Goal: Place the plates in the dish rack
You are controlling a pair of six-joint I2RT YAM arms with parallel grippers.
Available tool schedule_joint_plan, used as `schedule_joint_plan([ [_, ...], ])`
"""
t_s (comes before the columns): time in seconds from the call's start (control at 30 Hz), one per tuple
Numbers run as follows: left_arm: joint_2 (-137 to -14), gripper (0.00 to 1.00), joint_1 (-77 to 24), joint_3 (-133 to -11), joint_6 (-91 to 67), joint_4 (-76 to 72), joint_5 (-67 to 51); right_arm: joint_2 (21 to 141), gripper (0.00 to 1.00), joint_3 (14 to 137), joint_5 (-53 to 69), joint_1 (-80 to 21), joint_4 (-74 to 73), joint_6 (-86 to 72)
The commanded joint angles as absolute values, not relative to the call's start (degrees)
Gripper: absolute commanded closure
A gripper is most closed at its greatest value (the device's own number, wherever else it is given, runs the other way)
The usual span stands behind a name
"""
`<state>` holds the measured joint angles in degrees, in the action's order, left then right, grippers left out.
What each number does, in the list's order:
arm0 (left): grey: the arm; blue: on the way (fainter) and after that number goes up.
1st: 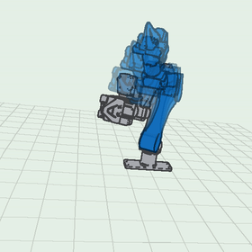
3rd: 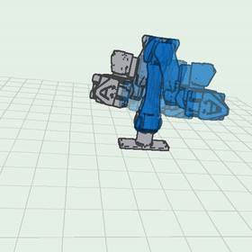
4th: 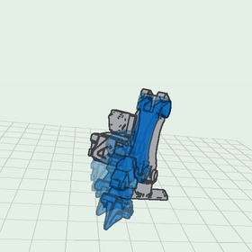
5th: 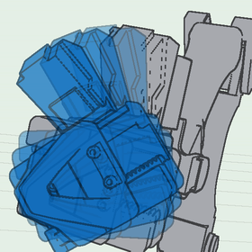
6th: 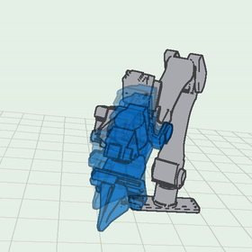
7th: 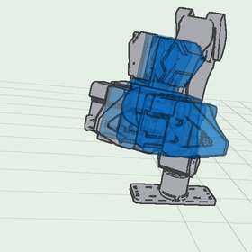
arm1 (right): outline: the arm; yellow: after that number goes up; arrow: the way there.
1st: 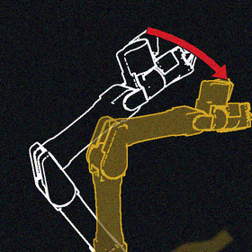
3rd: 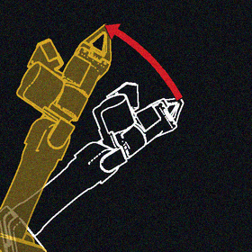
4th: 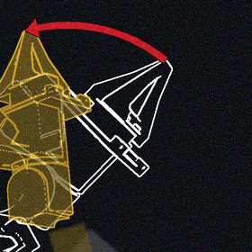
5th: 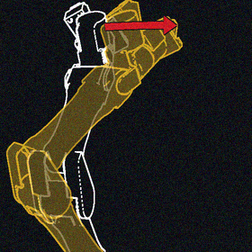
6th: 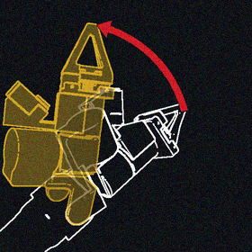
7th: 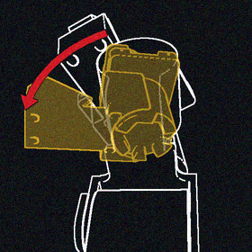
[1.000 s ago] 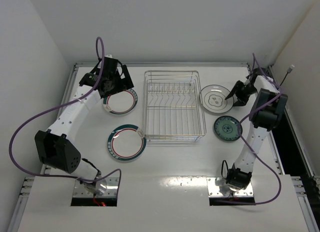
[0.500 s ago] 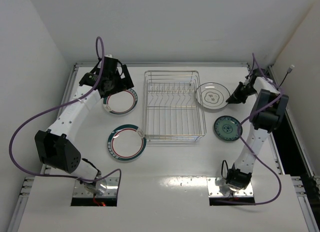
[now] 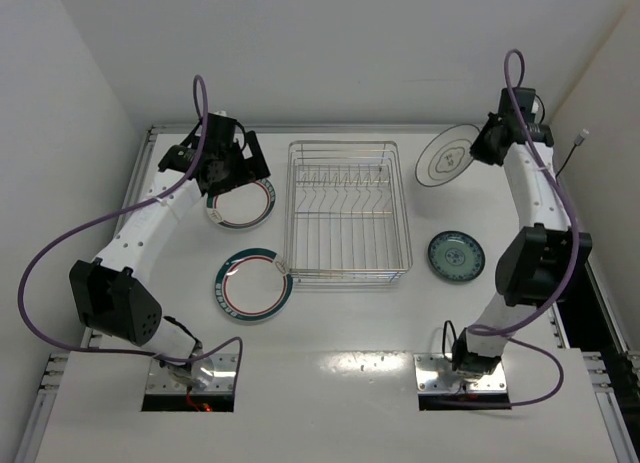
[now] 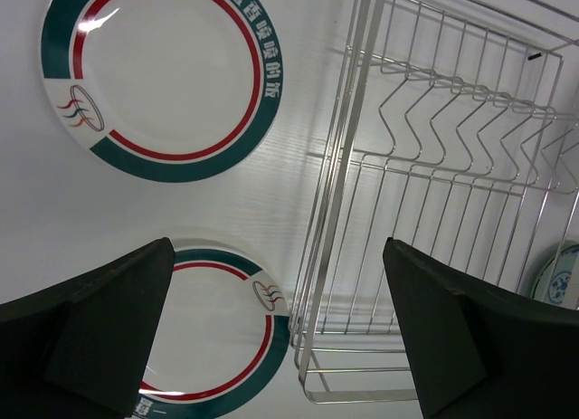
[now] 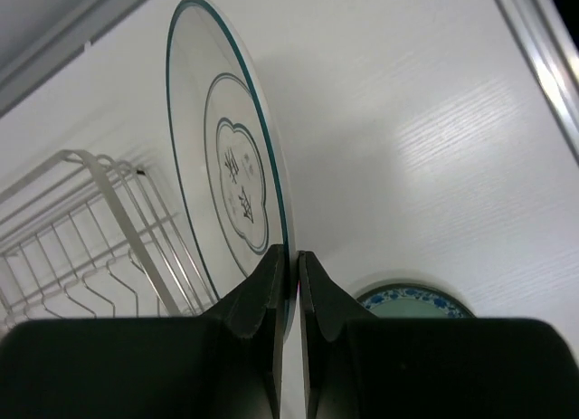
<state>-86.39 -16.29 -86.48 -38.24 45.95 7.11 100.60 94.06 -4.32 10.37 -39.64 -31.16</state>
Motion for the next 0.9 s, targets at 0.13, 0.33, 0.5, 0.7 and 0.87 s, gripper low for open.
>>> schedule_joint_plan([
  [0.13,-84.6,0.00,-15.9,-86.6,-39.2,45.3,4.7,97.6,1.00,100.2,-13.7,2.1,-39.0,-30.0],
  [0.33,-83.4,0.00,-15.9,-85.5,-39.2,45.3,4.7,96.5,1.00,99.5,-17.4,-5.8,-38.5,-27.0],
  [0.5,-82.9,0.00,-15.9,-85.0,-39.7,45.3,4.7,95.9,1.00,98.9,-20.5,-9.6,-38.0,-24.8],
  [0.7,-82.4,0.00,-15.9,-85.0,-39.7,45.3,4.7,94.6,1.00,102.1,-27.1,-11.4,-39.3,-22.8],
  [0.87,-82.4,0.00,-15.9,-84.5,-39.7,45.3,4.2,93.3,1.00,104.9,-30.6,-11.4,-40.0,-21.4],
])
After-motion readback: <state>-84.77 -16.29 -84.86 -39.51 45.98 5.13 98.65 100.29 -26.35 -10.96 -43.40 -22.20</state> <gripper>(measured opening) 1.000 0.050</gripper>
